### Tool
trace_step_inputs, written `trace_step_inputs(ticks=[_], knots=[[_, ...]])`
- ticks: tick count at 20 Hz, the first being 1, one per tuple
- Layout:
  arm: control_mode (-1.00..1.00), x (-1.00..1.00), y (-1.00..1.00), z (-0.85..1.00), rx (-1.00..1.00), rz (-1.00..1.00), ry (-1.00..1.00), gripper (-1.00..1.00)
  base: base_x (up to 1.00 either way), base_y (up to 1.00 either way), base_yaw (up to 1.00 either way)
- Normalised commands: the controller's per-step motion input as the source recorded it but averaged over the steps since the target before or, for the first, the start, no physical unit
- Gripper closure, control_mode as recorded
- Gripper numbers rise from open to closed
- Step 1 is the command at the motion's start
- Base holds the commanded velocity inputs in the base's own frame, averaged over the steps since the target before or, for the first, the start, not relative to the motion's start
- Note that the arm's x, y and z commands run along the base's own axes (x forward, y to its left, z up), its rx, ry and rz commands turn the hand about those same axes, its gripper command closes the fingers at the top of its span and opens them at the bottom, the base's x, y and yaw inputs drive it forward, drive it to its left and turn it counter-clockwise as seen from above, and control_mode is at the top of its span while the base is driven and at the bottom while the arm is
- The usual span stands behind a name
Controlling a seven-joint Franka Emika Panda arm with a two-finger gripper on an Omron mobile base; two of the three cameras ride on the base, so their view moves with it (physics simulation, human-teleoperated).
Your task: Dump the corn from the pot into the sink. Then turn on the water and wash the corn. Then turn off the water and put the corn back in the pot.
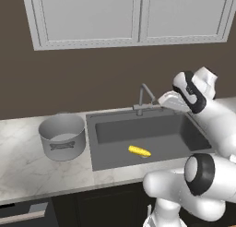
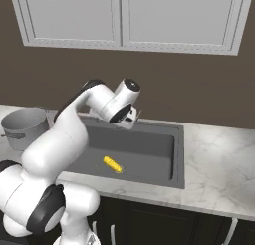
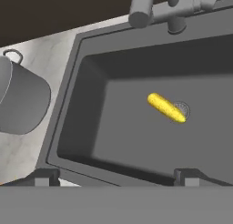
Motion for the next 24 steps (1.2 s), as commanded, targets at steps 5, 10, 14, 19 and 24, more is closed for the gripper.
trace_step_inputs(ticks=[5, 10, 14, 19, 24], knots=[[-1.0, 0.01, 0.41, 0.0, -0.14, -0.03, 0.0, -1.0, 0.0, 0.0, 0.0], [-1.0, 0.08, 0.27, -0.12, -0.24, 0.0, 0.07, -1.0, 0.0, 0.0, 0.0], [-1.0, 0.0, 0.15, -0.22, -0.22, 0.0, 0.03, -1.0, 0.0, 0.0, 0.0], [-1.0, 0.01, 0.07, -0.24, -0.15, 0.0, 0.0, -1.0, 0.0, 0.0, 0.0], [-1.0, 0.1, 0.11, -0.29, -0.05, 0.0, 0.0, -1.0, 0.0, 0.0, 0.0]])
